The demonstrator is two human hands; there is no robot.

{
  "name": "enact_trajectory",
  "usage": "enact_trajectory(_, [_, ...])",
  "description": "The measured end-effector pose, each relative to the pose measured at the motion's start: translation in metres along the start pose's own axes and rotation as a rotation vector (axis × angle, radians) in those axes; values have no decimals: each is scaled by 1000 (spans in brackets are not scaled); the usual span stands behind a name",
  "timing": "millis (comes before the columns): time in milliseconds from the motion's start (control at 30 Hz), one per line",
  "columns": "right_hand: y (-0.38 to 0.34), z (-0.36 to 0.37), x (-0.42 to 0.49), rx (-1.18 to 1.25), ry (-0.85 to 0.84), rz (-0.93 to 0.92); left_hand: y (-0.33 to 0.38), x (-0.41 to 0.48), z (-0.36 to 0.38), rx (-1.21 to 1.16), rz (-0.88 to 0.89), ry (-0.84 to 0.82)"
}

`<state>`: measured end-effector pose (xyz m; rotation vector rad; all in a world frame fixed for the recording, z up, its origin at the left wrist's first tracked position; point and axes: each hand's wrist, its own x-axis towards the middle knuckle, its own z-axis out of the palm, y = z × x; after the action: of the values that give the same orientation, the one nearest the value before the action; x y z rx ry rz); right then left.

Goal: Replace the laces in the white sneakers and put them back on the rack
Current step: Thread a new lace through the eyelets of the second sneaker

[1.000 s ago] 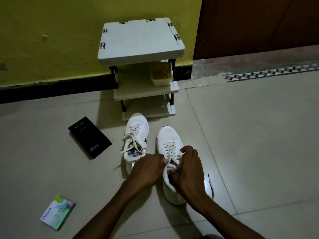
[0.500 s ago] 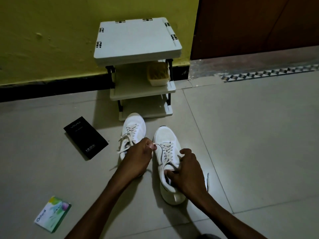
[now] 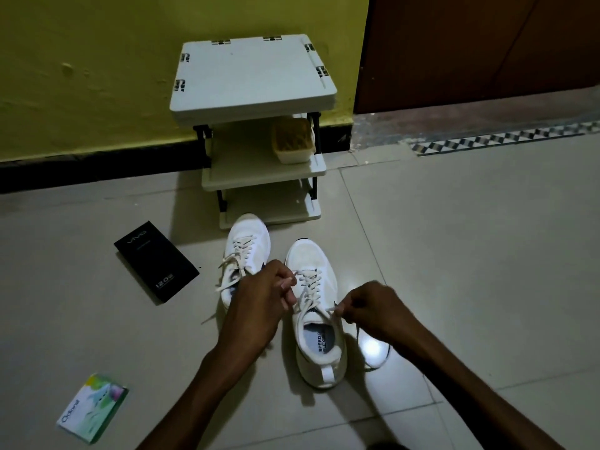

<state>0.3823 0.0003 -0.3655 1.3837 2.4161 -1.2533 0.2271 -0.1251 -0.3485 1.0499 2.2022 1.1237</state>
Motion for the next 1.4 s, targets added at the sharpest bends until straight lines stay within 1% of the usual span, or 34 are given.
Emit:
enact_trajectory(67, [-11,-16,-5,96,46,-42,4,3,-4,-106,-3,33])
enact_trajectory(133, [-25,-31,-10,204,71,-74,12,5,-7,-187,14,32])
enact_trajectory(233, [-48,-51,-15,400,-35,-84,31,10,-12,-242,51,51])
enact_trajectory(300, [-58,-62,-19,476,-73,-104,43,15,-16,-269,76,71])
enact_trajectory(433, [-75,-84,-23,554,-65,-164,65,25,-28,-378,92,73])
enact_trajectory(567, [-90,-99,-23,759,-114,-243,84,32,-42,-481,150,84])
enact_trajectory(633, [-95,-102,-24,819,-108,-275,92,35,-47,-561,140,92])
enact_trajectory(767, [-108,-103,-28,827,-13,-333,108,37,-59,-714,116,79])
enact_trajectory(933, [-123,-101,-32,721,237,-421,120,37,-68,-727,150,121])
enact_trajectory(1067, [-133,-103,-36,687,351,-538,132,37,-74,-733,168,125])
enact_trajectory(1233, [-138,-104,-34,657,452,-593,141,38,-77,-768,162,117])
enact_trajectory(1400, [-144,-106,-40,701,481,-676,142,30,-76,-743,221,131])
